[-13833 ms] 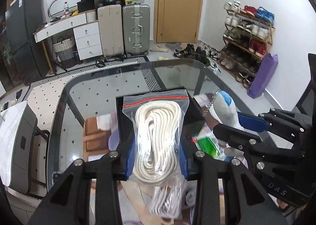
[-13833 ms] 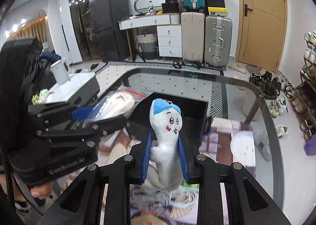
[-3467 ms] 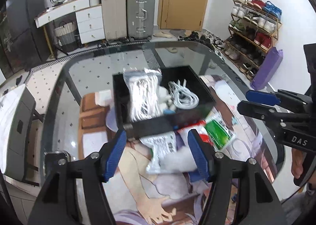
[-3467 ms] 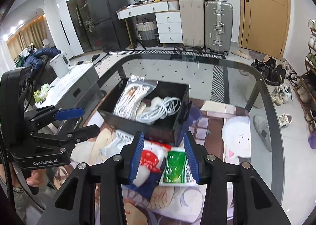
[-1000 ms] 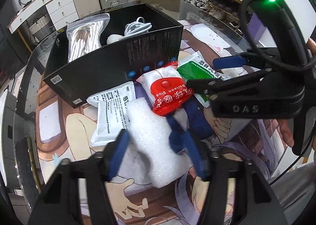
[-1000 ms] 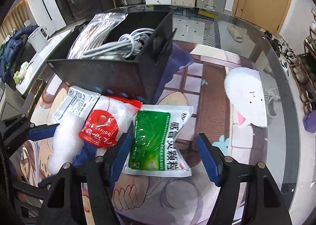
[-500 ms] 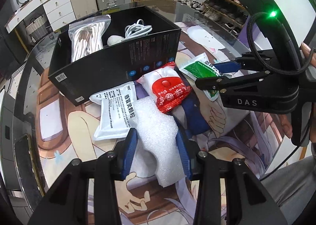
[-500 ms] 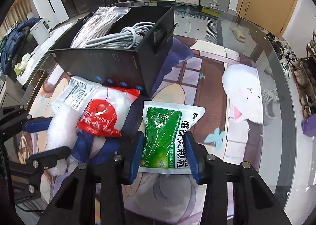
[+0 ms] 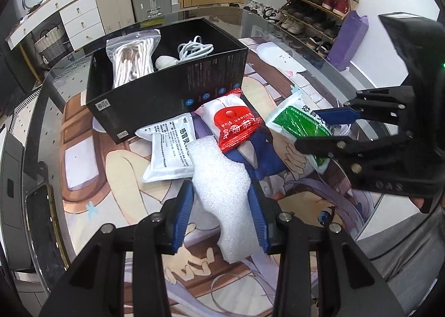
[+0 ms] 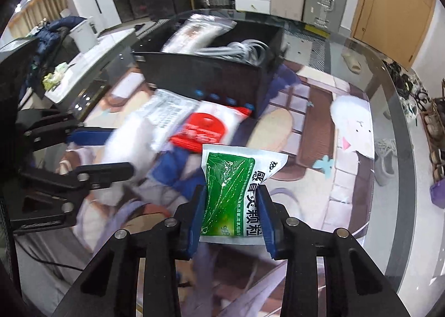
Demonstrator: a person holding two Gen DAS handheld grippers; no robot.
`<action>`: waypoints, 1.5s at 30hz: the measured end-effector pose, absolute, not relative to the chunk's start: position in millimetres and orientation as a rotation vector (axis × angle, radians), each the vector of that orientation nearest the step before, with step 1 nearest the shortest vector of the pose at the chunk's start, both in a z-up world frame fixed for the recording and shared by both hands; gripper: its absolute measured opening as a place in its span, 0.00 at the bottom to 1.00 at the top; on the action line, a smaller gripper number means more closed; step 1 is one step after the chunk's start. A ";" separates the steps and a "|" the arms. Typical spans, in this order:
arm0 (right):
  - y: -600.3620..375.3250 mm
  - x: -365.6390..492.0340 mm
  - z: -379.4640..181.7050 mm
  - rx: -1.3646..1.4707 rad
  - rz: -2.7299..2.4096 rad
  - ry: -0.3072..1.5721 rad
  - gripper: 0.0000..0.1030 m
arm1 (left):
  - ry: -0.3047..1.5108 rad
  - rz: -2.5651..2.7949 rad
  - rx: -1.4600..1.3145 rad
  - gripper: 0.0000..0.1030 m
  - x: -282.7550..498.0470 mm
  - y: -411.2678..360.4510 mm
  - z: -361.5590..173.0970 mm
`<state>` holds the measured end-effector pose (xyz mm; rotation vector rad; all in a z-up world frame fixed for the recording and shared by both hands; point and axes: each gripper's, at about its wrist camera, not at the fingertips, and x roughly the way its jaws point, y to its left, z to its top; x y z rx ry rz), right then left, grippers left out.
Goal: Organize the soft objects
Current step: 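Grasp the green packet with the right tool while the left tool grasps the white foam sheet, then carry the foam sheet and green packet into the black box and release both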
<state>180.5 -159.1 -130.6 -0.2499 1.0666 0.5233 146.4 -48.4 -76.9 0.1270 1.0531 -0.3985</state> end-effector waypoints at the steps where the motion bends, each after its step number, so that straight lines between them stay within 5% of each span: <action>1: -155.2 177.3 -127.4 -0.249 0.535 1.061 0.36 | 1.055 -0.399 0.127 0.38 146.2 -48.3 -76.8; 45: -117.1 227.0 -27.9 -0.169 0.507 0.743 0.36 | 0.809 -0.241 -0.002 0.38 206.2 -3.7 -3.3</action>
